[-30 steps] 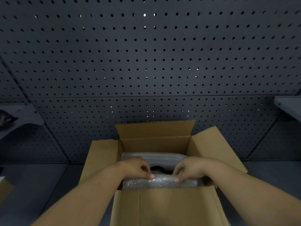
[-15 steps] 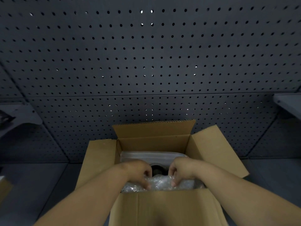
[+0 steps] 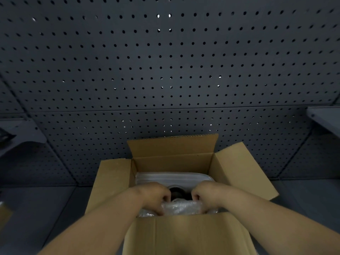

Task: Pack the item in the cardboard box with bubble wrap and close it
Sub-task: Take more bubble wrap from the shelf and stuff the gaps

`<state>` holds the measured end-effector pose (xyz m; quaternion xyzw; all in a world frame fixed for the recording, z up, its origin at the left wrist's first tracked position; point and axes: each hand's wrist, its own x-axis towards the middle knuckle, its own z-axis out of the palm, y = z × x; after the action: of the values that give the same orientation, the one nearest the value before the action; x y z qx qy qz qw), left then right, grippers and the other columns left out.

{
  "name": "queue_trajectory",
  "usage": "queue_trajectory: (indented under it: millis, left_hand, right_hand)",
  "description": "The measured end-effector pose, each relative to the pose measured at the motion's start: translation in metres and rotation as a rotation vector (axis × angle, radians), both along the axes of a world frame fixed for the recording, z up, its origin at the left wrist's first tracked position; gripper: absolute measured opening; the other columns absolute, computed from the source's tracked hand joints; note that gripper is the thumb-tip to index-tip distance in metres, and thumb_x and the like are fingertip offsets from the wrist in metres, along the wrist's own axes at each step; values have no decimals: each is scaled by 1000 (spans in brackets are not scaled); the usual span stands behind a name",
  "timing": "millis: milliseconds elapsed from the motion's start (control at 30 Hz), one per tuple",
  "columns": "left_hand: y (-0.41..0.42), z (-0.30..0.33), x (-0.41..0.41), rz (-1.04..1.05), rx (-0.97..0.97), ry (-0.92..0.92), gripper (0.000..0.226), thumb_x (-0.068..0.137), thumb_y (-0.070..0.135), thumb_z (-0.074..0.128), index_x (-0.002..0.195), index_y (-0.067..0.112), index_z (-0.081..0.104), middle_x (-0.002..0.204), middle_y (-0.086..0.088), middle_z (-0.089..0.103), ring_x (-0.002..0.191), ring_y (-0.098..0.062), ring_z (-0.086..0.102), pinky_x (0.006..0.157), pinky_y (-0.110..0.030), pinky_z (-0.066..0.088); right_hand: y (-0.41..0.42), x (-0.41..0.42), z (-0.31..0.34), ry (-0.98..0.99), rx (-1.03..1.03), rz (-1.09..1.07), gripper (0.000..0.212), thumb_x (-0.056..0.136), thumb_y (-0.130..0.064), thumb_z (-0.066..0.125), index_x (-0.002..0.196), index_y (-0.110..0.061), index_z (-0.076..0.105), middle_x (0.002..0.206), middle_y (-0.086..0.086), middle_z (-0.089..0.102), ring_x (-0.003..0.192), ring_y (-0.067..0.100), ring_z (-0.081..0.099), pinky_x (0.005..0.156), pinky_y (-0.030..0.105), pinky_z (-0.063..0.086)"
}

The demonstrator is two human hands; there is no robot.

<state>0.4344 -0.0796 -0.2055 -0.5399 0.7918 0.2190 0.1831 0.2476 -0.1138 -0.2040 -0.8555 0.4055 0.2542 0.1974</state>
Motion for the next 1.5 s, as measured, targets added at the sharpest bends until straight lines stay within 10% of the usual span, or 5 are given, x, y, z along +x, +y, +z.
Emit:
queue_trajectory:
  millis: [267,433,967,1233,1500]
  left_hand:
    - [0,-12,-5,-171,23,-64,35,82,27,69,109,10,56,113,-11,60,91,-22,51,69,-30,36]
    - [-1,-18,-2,-245,-87,-37,19,88,16,57,105,6,58,112,-12,59,102,-28,55,69,-32,36]
    - [-14,-10,14,25,101,151,36,87,36,64,120,20,65,125,4,62,112,-13,56,86,-22,42]
    - [-12,-16,3,-138,30,46,36,83,35,68,110,12,64,116,-7,61,104,-24,56,76,-32,41]
    - [-7,-17,2,-83,-47,88,39,84,24,65,118,11,53,124,-7,53,107,-24,53,70,-25,34]
  right_hand:
    - [3,4,-10,109,-31,71,38,83,-26,72,61,-21,41,62,-7,39,60,12,41,49,22,27]
    - [6,4,-15,30,-108,52,21,90,-16,57,105,-5,65,106,15,65,101,31,60,72,29,39]
    - [-17,-6,-1,-112,251,-361,61,80,-23,76,134,-12,50,80,0,60,58,9,55,57,21,48]
    - [-9,7,-4,58,77,-96,30,78,-29,76,65,-27,49,96,-2,64,87,15,55,61,25,42]
    - [-7,2,-14,-6,-74,60,32,82,-17,64,64,-26,39,74,-5,49,80,15,48,48,23,27]
